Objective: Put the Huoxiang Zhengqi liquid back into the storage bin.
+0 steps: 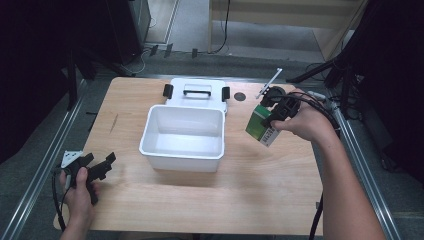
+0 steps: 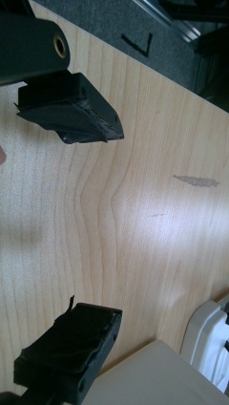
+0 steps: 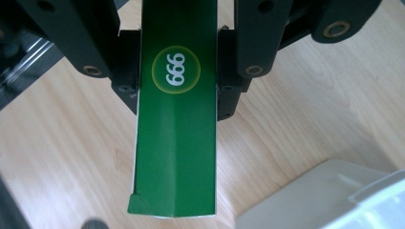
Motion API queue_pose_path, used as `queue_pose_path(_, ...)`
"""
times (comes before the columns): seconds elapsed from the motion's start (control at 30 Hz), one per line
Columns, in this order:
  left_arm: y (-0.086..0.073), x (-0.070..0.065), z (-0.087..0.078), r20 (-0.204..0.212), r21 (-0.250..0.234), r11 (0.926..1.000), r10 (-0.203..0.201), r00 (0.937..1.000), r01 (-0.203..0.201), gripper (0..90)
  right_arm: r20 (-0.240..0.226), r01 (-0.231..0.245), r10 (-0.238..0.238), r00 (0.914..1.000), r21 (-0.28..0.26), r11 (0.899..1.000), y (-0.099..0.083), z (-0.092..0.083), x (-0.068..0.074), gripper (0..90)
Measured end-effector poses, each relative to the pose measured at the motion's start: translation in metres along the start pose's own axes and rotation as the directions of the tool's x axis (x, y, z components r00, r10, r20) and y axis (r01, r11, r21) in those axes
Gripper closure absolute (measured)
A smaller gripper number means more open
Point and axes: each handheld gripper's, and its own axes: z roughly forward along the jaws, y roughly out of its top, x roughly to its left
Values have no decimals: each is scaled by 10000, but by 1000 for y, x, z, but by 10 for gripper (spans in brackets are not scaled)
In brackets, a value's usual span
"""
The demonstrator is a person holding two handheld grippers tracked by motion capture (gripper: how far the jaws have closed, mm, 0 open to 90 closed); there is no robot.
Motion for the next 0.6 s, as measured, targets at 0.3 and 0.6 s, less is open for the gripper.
queue_pose_path(0.3, 0, -1, 0, -76, 19, 9999, 164, 9998, -164, 146, -307, 2073, -2110, 9770, -950, 9736, 15, -29, 11, 642)
queue_pose_path(0.6, 0, -2, 0, -142, 11, 9998, 205, 9997, -205, 146, -279, 2797, -2856, 9579, -1318, 9510, 32, -45, 23, 642)
